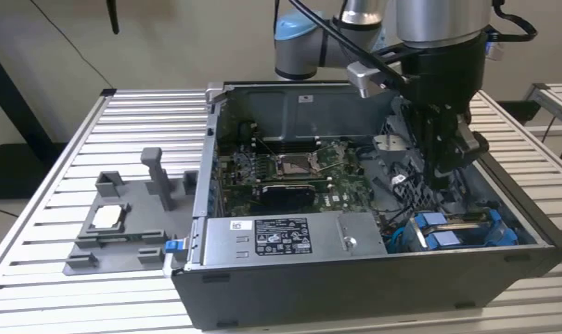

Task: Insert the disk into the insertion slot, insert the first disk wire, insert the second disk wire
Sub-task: 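Insert the second disk wire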

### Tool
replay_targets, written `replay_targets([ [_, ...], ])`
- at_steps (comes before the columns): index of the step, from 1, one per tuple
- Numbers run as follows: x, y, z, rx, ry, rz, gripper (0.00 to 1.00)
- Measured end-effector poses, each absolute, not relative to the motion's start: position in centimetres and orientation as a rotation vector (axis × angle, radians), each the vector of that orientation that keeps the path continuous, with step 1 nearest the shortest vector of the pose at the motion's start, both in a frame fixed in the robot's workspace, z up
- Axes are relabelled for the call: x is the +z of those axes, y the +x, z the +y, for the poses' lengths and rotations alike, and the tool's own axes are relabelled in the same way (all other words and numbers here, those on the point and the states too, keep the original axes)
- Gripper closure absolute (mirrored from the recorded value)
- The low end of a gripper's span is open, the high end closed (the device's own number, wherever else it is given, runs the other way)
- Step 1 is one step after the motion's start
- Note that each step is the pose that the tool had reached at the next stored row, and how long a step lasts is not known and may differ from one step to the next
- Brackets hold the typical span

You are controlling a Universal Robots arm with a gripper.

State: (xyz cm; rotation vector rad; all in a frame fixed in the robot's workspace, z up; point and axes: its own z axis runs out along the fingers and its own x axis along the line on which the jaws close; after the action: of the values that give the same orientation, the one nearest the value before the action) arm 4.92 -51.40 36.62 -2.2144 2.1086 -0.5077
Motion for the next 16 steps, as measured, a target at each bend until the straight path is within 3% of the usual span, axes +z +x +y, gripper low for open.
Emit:
replay_targets([
  [3,36.6,5.0,-52.2,-0.495,-2.209,2.106,0.84],
  [10,36.5,5.1,-52.8,-0.355,-2.142,2.076,0.84],
  [16,36.5,5.6,-53.7,-0.295,-2.13,2.075,0.84],
])
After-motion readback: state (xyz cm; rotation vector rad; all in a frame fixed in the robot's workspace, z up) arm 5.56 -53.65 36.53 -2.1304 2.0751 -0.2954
